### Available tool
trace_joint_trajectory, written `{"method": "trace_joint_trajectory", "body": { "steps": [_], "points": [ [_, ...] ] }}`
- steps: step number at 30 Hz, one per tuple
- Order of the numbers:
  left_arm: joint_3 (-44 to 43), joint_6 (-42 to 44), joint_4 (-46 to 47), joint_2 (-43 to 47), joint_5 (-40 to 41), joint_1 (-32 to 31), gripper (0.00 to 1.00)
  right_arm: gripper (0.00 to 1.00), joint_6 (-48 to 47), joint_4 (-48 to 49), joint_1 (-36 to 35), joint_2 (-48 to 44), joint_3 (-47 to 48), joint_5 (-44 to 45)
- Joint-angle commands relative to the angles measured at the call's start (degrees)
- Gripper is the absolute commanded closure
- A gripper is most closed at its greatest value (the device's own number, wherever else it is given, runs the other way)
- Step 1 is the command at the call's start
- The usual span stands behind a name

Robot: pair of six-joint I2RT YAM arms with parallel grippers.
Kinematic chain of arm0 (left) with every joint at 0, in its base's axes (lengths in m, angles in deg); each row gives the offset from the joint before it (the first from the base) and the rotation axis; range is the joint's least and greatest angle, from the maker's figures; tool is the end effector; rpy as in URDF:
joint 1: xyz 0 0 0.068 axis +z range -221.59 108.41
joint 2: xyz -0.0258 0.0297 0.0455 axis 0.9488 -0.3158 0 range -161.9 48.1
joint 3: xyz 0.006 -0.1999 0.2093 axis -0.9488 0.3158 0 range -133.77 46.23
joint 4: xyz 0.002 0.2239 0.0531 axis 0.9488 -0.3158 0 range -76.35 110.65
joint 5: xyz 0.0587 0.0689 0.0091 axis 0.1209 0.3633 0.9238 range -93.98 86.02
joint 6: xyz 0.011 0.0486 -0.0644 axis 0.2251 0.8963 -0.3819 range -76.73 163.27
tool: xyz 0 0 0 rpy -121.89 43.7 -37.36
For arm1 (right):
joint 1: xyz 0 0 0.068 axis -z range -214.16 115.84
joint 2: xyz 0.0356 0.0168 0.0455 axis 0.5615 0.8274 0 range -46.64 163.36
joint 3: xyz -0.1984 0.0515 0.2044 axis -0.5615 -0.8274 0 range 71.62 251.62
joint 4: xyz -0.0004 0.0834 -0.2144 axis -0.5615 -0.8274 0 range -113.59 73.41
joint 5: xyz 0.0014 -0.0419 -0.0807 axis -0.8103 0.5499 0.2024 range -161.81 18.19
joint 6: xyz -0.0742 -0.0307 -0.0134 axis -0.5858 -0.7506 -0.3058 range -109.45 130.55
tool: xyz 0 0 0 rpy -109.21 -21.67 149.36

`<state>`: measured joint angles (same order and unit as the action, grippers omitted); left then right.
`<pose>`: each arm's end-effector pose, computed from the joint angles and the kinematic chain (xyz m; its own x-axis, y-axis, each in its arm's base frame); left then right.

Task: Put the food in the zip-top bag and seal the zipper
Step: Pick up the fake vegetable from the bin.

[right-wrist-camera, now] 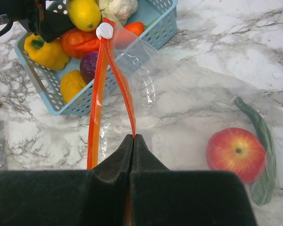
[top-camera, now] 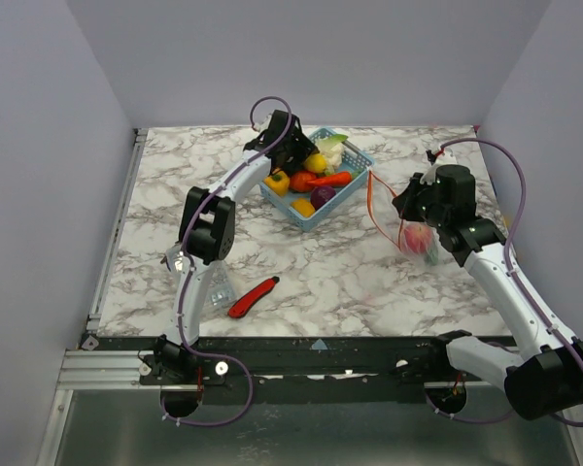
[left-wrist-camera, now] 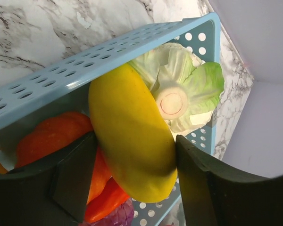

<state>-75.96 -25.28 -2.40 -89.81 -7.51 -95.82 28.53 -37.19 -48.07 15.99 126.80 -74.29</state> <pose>0.5098 -0.2343 0.2120 -0.6307 -0.7349 -0.2493 -0.3656 0.5648 -0.7398 0.2278 0.0596 0.3272 -0.5199 0.1891 -0.8330 -0.1227 0.9485 0.2919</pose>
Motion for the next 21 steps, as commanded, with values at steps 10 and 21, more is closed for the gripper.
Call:
{"method": "trace_joint_trajectory", "body": {
  "steps": [10,21],
  "points": [
    [4.95,5.03,2.11,7.13,1.80,-0.29,0.77,1.00,0.39,1.03,-0.07,-0.34,-0.29,-1.05],
    [12.14,9.53,4.38,17.75,-7.10,-0.53,0.89,1.00,0.56,1.29,-0.12,-0.95,-0.91,-0.64]
  ]
}}
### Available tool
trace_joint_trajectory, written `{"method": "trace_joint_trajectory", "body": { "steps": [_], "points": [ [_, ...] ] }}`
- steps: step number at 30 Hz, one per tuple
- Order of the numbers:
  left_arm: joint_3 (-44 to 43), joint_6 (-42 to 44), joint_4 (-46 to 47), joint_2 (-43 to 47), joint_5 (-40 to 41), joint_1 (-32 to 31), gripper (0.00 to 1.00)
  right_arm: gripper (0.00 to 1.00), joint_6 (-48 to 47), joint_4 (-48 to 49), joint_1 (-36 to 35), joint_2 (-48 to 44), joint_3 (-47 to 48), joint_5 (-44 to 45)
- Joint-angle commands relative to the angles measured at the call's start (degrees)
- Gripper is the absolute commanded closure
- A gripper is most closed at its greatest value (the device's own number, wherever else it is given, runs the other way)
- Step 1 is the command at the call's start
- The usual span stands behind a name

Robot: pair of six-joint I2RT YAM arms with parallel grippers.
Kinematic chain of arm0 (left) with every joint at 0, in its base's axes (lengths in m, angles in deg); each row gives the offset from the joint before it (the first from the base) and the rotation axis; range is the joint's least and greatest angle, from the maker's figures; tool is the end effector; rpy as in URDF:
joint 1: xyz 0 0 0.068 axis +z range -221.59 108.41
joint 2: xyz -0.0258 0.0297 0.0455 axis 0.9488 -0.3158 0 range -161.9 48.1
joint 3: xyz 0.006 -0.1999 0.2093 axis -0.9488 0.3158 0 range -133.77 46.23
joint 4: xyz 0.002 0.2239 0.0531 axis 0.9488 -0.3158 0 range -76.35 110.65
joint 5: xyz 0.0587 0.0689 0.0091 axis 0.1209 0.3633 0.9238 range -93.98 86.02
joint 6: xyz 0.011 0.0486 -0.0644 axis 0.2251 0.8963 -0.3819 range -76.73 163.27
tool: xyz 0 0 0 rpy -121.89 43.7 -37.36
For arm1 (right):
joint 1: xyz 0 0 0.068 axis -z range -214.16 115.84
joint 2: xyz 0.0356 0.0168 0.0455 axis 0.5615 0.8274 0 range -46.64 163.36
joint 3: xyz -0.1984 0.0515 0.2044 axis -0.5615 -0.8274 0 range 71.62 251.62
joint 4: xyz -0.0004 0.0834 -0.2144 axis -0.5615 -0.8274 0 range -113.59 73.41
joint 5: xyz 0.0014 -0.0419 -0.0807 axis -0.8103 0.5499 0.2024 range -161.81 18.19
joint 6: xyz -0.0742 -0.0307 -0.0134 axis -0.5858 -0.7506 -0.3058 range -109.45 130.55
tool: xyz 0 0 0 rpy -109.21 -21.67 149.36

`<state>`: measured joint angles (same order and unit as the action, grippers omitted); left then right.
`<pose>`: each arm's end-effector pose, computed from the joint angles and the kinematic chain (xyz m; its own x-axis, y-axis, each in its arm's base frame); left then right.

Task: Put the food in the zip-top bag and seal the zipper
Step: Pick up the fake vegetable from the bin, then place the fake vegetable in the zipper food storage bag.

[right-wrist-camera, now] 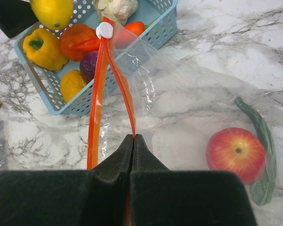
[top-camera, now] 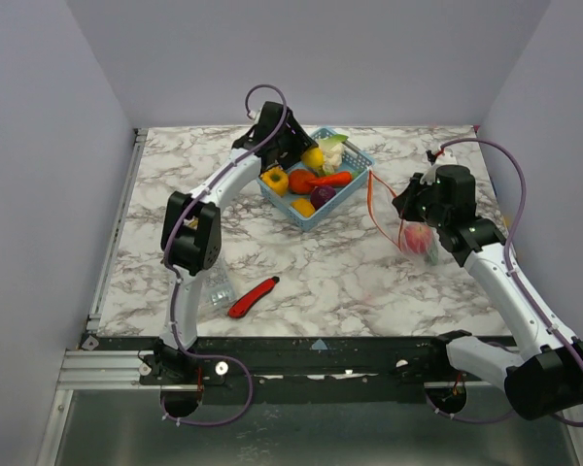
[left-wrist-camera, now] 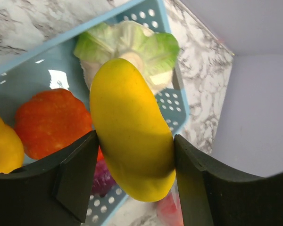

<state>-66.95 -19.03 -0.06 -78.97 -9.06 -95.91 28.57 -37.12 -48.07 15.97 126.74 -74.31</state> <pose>0.4784 -0.2232 0.2635 -0.6624 -0.6684 -0.3382 -0.2365 0.6150 -0.7522 0.2278 0.0596 0.3271 -0.5197 0.1898 -0.8330 -0.1228 0.9483 0.2927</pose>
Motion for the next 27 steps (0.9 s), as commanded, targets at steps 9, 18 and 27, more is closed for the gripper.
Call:
{"method": "trace_joint_trajectory", "body": {
  "steps": [9,18,27],
  "points": [
    [24.56,3.40,16.14,23.05,-21.03,-3.81,0.97,1.00,0.87,1.22,-0.12,-1.96,-0.94,-0.16],
    [33.34,4.31,21.39,30.03,-29.22,-13.92,0.96,1.00,0.96,1.45,-0.11,-3.08,-1.40,-0.26],
    [30.55,0.96,23.52,25.37,-35.21,-18.55,0.96,1.00,1.13,1.70,-0.14,-4.02,-1.82,-0.27]
  ]
}}
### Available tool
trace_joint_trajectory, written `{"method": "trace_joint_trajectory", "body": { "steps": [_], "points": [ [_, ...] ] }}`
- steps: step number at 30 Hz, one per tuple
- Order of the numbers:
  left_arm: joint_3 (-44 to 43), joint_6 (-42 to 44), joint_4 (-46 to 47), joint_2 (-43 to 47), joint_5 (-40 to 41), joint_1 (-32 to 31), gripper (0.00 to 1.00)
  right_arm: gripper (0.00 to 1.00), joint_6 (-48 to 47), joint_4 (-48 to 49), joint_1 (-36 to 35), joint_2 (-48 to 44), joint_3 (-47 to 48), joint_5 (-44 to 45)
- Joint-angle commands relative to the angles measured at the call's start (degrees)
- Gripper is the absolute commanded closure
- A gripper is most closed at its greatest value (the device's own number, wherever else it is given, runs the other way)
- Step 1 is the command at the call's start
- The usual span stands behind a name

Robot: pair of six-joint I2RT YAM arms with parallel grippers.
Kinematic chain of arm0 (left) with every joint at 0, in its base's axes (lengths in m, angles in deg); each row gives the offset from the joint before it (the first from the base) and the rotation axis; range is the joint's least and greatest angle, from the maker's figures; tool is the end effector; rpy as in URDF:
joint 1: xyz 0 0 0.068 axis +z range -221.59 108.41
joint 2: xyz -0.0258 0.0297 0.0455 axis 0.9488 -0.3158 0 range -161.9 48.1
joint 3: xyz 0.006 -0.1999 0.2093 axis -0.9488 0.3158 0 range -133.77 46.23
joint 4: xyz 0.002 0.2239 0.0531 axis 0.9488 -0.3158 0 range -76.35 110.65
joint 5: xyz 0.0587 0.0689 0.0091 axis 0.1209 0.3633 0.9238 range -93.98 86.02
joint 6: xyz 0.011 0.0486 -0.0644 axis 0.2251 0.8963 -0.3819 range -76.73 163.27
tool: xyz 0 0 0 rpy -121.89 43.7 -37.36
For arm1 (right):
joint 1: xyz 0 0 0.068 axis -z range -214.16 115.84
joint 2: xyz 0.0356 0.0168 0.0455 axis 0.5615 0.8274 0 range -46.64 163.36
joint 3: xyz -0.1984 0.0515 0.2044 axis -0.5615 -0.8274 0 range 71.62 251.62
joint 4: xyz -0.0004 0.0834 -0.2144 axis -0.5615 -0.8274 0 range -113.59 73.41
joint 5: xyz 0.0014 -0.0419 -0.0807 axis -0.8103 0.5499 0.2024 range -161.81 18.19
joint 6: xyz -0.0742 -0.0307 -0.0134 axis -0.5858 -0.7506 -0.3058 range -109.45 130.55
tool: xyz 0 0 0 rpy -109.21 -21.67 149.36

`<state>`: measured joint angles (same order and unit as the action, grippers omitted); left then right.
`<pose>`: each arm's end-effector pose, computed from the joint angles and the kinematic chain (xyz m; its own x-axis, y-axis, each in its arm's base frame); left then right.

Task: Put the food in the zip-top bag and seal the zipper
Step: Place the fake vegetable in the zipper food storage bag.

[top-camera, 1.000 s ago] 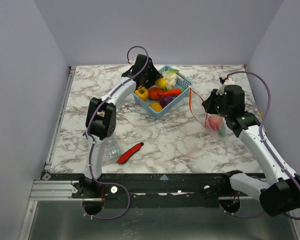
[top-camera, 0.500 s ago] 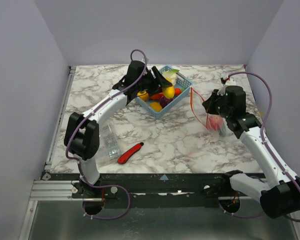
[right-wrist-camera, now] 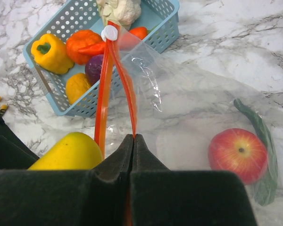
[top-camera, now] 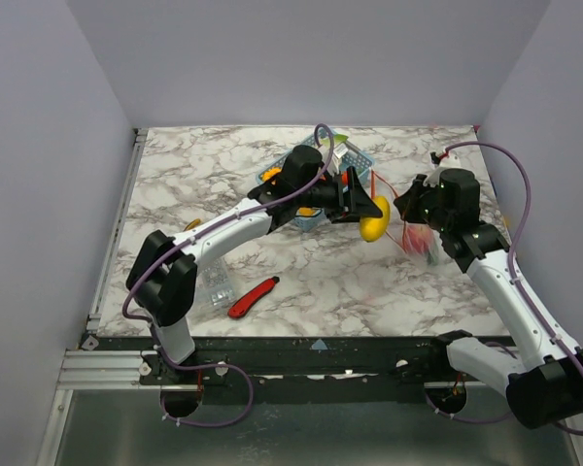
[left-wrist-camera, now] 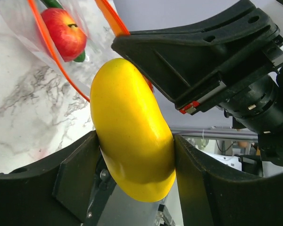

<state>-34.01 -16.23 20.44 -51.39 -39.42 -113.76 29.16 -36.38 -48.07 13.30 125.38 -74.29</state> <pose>0.2761 -0.3055 0.3341 -0.9457 -0.0906 -0.3122 0.2706 0.3128 -0.9105 0.2181 0.0572 0.3304 -0.4917 0.2068 -0.8458 -0.1277 0.9438 0.3050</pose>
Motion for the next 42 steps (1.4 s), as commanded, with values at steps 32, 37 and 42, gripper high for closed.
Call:
{"method": "trace_joint_trajectory", "body": {
  "steps": [32,37,42],
  "points": [
    [-9.53,-5.83,-3.82,-7.19,3.36,0.07,0.18,1.00,0.61,1.81,-0.15,-1.49,-0.78,-1.82],
    [-8.63,-5.59,-3.46,-6.36,3.58,0.15,0.18,1.00,0.62,1.64,-0.12,-1.35,-0.77,-1.72],
    [-7.79,-1.82,-5.04,-3.98,5.13,0.74,0.18,1.00,0.68,1.77,-0.14,-1.52,-0.90,-1.76]
  ]
}}
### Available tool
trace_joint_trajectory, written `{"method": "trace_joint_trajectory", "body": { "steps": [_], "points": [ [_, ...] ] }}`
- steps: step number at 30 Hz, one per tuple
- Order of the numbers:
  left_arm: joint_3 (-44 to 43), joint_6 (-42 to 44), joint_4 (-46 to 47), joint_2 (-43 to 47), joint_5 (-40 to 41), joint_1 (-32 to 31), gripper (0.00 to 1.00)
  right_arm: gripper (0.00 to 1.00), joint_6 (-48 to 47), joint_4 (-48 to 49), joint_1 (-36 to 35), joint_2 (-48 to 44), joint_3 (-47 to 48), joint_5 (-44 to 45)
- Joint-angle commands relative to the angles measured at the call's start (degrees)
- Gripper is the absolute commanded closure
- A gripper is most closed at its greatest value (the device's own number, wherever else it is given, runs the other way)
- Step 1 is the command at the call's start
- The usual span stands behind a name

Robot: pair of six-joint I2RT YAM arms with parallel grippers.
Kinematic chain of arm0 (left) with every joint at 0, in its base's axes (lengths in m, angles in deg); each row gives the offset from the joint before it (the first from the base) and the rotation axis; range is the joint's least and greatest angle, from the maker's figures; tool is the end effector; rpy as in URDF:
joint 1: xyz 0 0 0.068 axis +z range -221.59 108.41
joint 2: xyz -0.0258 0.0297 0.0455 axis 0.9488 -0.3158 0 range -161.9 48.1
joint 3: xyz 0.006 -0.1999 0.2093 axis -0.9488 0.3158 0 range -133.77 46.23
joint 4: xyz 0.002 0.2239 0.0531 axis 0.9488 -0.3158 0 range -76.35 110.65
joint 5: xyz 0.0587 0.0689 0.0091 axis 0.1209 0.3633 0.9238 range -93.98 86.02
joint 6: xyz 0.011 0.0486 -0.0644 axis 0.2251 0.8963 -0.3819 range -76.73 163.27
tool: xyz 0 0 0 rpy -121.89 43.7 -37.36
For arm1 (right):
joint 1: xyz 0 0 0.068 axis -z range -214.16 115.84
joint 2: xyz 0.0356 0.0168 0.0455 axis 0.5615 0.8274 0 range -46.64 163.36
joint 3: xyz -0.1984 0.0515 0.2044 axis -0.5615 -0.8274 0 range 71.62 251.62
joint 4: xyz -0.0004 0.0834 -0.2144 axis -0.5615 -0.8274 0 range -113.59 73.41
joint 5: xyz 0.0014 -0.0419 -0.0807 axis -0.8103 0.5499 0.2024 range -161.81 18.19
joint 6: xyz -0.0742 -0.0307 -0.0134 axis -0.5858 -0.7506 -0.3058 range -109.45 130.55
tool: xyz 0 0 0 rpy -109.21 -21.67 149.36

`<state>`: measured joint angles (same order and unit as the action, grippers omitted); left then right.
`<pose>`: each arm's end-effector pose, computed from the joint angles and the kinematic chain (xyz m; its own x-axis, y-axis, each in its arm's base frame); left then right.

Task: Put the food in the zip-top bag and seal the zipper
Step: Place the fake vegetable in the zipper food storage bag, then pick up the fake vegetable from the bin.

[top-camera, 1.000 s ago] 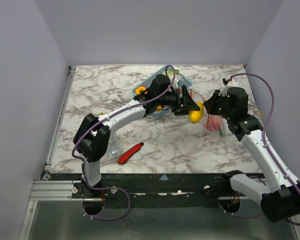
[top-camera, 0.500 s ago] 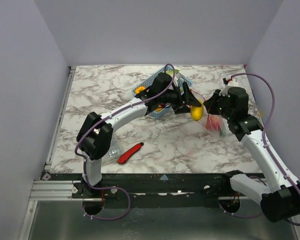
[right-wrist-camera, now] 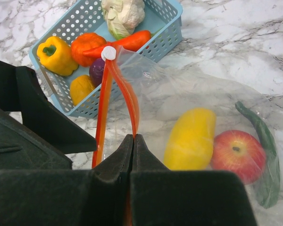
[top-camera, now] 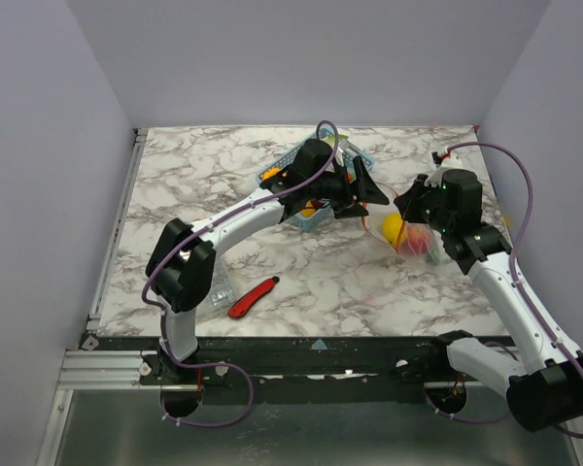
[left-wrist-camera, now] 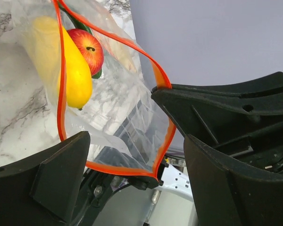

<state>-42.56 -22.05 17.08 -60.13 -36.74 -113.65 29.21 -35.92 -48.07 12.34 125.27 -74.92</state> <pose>0.3085 -0.3299 0.3148 -0.9690 -0.1549 -0.1922 0.1260 0.3592 -0.9247 0.2148 0.0572 0.3342 -0.4760 0.2113 -0.8537 -0.1431 0.9391 0.3123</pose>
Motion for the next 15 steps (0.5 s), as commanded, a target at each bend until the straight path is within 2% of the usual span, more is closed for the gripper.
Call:
{"method": "trace_joint_trajectory", "body": {
  "steps": [1,7,11,15],
  "points": [
    [1.39,4.73,-1.85,5.37,2.74,0.96,0.18,1.00,0.65,1.19,-0.14,-0.55,-0.80,-1.10],
    [5.46,12.05,-1.88,11.67,4.52,3.37,0.18,1.00,0.68,1.22,-0.08,-0.68,-0.97,-0.93],
    [6.26,17.19,-6.00,14.54,8.14,4.93,0.18,1.00,0.75,1.40,-0.09,-0.53,-0.96,-1.18],
    [8.72,18.81,-6.48,16.03,8.93,7.66,0.18,1.00,0.84,1.38,-0.14,-0.56,-1.19,-1.28]
  ]
}}
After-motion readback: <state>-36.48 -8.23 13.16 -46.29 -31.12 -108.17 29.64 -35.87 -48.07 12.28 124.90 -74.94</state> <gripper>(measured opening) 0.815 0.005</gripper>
